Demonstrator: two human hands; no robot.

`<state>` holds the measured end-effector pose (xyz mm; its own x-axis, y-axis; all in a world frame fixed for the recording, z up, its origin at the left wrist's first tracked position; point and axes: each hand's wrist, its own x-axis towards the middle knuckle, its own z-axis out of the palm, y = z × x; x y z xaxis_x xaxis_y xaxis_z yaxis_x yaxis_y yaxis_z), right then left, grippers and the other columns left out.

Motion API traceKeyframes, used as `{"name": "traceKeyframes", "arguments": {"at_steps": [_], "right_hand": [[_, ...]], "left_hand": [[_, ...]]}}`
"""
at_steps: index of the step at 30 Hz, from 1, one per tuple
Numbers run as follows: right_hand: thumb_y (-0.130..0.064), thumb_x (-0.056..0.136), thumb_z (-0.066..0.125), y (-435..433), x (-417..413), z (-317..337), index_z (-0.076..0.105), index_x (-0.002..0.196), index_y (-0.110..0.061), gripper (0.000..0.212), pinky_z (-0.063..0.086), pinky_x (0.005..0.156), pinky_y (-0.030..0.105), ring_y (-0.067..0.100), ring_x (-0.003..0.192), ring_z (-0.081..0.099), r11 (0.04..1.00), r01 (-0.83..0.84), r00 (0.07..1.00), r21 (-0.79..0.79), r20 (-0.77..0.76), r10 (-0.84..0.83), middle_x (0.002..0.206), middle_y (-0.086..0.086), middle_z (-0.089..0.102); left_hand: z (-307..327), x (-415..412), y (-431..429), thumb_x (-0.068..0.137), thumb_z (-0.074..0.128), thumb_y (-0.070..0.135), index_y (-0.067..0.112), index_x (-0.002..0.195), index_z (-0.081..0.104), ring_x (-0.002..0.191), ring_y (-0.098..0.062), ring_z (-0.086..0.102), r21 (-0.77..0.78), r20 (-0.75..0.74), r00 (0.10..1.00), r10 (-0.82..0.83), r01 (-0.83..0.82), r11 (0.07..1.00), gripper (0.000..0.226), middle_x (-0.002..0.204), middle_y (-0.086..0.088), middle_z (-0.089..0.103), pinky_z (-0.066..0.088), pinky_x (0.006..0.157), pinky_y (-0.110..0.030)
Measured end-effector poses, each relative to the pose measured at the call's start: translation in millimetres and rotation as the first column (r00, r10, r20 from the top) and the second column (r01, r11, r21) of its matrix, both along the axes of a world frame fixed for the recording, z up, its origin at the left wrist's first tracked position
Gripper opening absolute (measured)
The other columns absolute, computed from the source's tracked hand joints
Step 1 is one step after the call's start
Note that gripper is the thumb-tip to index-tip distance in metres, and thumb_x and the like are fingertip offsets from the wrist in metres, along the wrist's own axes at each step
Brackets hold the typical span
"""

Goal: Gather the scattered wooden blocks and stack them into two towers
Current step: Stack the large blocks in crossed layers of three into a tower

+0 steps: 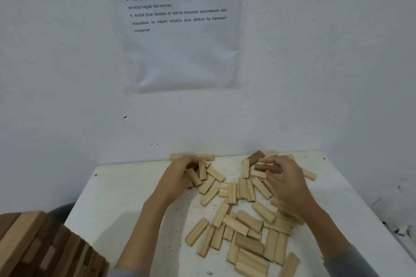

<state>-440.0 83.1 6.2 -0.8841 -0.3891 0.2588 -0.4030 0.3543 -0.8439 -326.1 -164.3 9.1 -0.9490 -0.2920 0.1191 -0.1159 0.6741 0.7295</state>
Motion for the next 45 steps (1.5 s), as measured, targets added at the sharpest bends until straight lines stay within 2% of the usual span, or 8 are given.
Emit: {"name": "traceKeyframes", "arguments": {"at_steps": [4, 8, 14, 20, 25, 31, 38, 45], "right_hand": [[0.002, 0.085, 0.063, -6.5, -17.6, -16.0, 0.067, 0.106, -0.025, 0.034, 0.045, 0.09, 0.033, 0.009, 0.097, 0.062, 0.979, 0.017, 0.991, 0.201, -0.132, 0.01, 0.095, -0.013, 0.066], [-0.009, 0.092, 0.058, -16.9, -25.4, -16.6, 0.066, 0.114, -0.026, 0.029, 0.021, 0.081, 0.029, 0.02, 0.103, 0.048, 0.903, 0.086, 0.97, 0.421, -0.242, 0.021, 0.101, -0.002, 0.063], [-0.009, 0.095, 0.053, -20.2, -35.0, -17.5, 0.067, 0.11, -0.025, 0.026, 0.032, 0.092, 0.03, 0.017, 0.104, 0.047, 0.891, -0.003, 0.99, 0.455, -0.124, 0.067, 0.099, 0.0, 0.052], [0.01, 0.097, 0.037, -20.2, -28.0, -8.0, 0.061, 0.105, -0.014, 0.035, 0.043, 0.095, 0.026, 0.008, 0.088, 0.055, 0.999, -0.031, 0.996, -0.034, 0.087, 0.034, 0.103, 0.006, 0.041], [-0.02, 0.099, 0.049, -19.3, -32.5, -2.3, 0.061, 0.112, -0.023, 0.018, 0.041, 0.08, 0.006, -0.001, 0.084, 0.051, 0.995, -0.089, 0.995, 0.049, 0.057, 0.087, 0.098, 0.001, 0.042], [0.024, 0.079, 0.046, -22.0, -50.3, -13.3, 0.067, 0.113, -0.015, 0.056, 0.041, 0.072, 0.006, -0.01, 0.088, 0.058, 0.933, -0.24, 0.958, 0.269, -0.091, 0.273, 0.1, -0.001, 0.057], [0.012, 0.085, 0.057, -30.0, -58.8, -21.6, 0.067, 0.116, -0.017, 0.044, 0.049, 0.088, 0.034, 0.015, 0.092, 0.056, 0.901, -0.225, 0.949, 0.37, -0.125, 0.289, 0.097, -0.003, 0.058], [-0.005, 0.093, 0.057, -36.7, -32.3, -15.0, 0.057, 0.126, -0.019, 0.036, 0.034, 0.083, 0.017, 0.014, 0.097, 0.042, 0.966, -0.127, 0.949, 0.224, -0.258, 0.184, 0.097, -0.002, 0.048]], "left_hand": [[-17.1, -6.2, -9.0, 0.09, 0.054, -0.004, 0.015, 0.122, 0.062, 0.107, -0.012, 0.053, -0.269, -0.06, 0.998, -0.031, 0.014, 0.963, 0.038, 0.118, -0.001, 0.064, 0.042, 0.092, -0.023], [-21.7, -10.4, -13.0, 0.081, 0.055, -0.014, 0.011, 0.117, 0.065, 0.103, -0.022, 0.052, -0.379, -0.12, 0.991, -0.065, 0.015, 0.925, 0.045, 0.112, -0.002, 0.067, 0.045, 0.088, -0.035], [-27.2, -8.5, -18.8, 0.077, 0.068, -0.007, 0.014, 0.107, 0.069, 0.09, -0.023, 0.06, -0.378, -0.205, 0.979, 0.015, -0.093, 0.921, 0.037, 0.097, 0.002, 0.068, 0.047, 0.076, -0.041], [-20.3, -1.5, -13.5, 0.096, 0.054, 0.006, 0.015, 0.129, 0.057, 0.094, -0.007, 0.059, -0.109, -0.283, 0.944, 0.17, -0.207, 0.972, 0.034, 0.11, 0.002, 0.053, 0.043, 0.08, -0.01], [-4.8, -6.3, 6.0, 0.105, 0.029, 0.012, 0.022, 0.122, 0.054, 0.087, -0.006, 0.055, 0.362, -0.278, 0.889, 0.364, -0.254, 0.897, 0.032, 0.102, -0.002, 0.051, 0.045, 0.078, -0.017], [11.5, -11.9, 39.5, 0.105, 0.03, 0.014, 0.02, 0.105, 0.061, 0.066, -0.006, 0.055, 0.686, -0.119, 0.915, 0.386, -0.205, 0.698, 0.032, 0.076, 0.002, 0.057, 0.044, 0.056, -0.019], [13.5, -14.5, 60.0, 0.102, 0.036, 0.008, 0.018, 0.106, 0.065, 0.067, -0.007, 0.057, 0.785, -0.073, 0.933, 0.352, -0.164, 0.598, 0.03, 0.084, 0.0, 0.061, 0.042, 0.064, -0.029], [11.9, 6.9, 61.8, 0.1, 0.037, 0.007, 0.019, 0.103, 0.066, 0.073, -0.012, 0.057, 0.773, -0.056, 0.928, 0.368, -0.193, 0.604, 0.032, 0.082, -0.002, 0.061, 0.045, 0.071, -0.027]]}}
